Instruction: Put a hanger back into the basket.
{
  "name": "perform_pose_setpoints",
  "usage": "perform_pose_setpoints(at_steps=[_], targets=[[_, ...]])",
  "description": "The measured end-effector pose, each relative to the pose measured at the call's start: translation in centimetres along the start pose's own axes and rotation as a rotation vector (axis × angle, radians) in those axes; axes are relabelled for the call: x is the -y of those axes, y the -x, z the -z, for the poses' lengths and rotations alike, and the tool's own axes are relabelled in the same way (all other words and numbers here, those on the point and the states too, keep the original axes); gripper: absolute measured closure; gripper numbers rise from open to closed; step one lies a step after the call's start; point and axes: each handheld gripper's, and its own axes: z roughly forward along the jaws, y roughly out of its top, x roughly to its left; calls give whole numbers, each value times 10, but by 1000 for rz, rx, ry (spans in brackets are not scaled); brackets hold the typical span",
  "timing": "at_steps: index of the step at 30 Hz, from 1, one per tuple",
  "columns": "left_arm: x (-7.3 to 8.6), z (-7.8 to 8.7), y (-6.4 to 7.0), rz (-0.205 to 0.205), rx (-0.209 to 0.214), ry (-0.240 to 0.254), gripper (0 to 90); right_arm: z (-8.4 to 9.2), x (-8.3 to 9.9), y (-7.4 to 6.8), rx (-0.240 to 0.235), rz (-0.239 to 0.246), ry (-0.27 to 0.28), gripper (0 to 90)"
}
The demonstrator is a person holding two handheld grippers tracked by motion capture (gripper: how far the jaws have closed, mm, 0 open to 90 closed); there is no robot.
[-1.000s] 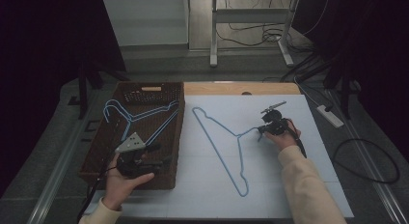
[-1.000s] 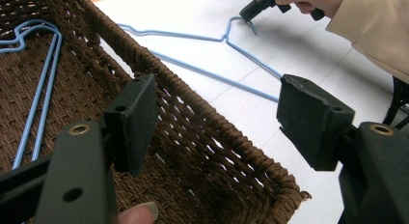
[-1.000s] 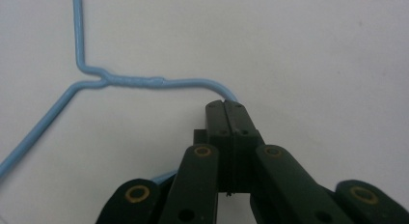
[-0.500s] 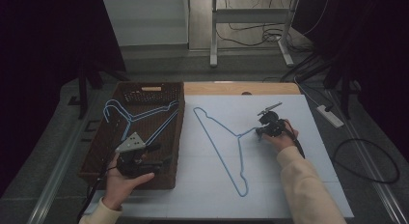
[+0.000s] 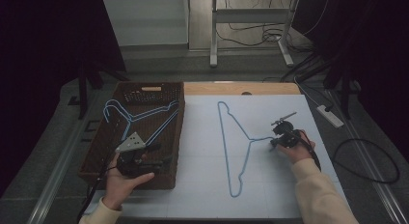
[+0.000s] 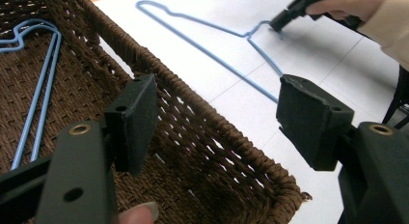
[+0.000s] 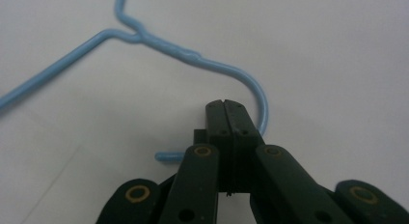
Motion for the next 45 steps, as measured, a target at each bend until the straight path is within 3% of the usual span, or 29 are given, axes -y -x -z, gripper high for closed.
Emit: perform_pose_setpoints(at_steps=[8, 16, 24, 29, 35, 40, 42, 45], targets=[[0, 0, 1, 1, 1, 0, 321, 18, 37, -10, -40, -47, 5, 900], [0, -1, 1, 2, 2, -3, 321, 29, 59, -23, -74, -64, 16, 900], [0, -1, 1, 3, 1, -2, 321, 30, 60, -25, -87, -54, 12, 900], [0, -1, 1, 2, 1, -1, 321, 35, 57, -24, -93, -48, 50, 900], [0, -1, 1, 2, 1, -1, 320, 48, 49, -14, -76, -21, 111, 900], [0, -1, 1, 1, 1, -1, 320, 50, 43, -5, -62, -5, 112, 898], [0, -1, 1, 1, 1, -1, 320, 49, 41, -3, -77, 24, 100, 857], [0, -2, 0, 0, 1, -3, 320, 45, 35, -2, -80, 83, 88, 728]])
